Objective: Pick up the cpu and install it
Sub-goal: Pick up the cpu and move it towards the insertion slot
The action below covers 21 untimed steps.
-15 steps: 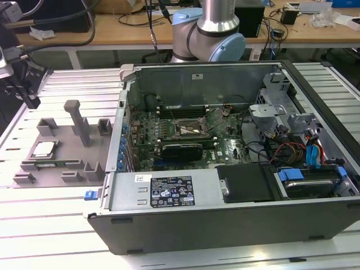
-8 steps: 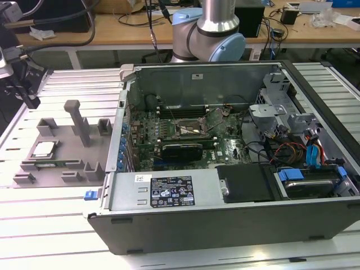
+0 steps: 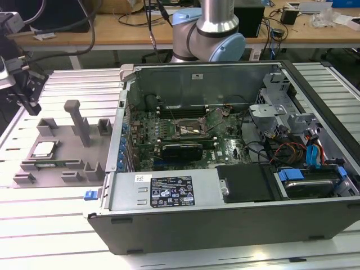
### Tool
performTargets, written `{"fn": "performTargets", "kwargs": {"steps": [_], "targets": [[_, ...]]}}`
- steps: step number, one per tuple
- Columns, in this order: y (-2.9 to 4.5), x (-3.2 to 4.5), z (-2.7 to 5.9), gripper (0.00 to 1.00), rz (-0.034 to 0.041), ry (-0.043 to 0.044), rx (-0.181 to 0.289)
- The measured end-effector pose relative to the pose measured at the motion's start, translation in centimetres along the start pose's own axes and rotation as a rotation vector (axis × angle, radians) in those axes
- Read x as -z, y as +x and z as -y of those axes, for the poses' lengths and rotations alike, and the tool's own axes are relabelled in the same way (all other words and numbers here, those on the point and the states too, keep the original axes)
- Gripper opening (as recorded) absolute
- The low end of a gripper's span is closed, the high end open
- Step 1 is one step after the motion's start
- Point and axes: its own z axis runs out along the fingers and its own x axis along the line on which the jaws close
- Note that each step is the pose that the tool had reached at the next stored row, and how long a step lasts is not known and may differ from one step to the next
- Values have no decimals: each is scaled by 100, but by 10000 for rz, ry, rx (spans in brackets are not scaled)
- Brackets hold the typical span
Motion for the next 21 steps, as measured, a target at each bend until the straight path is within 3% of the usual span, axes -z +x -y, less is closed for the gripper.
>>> {"fn": "performTargets", "kwargs": {"steps": [9,14,21], "targets": [[190,-248,25,11,3,-1,-1],[239,-386,34,11,4,-1,-1],[251,-540,42,11,1,-5,26]]}}
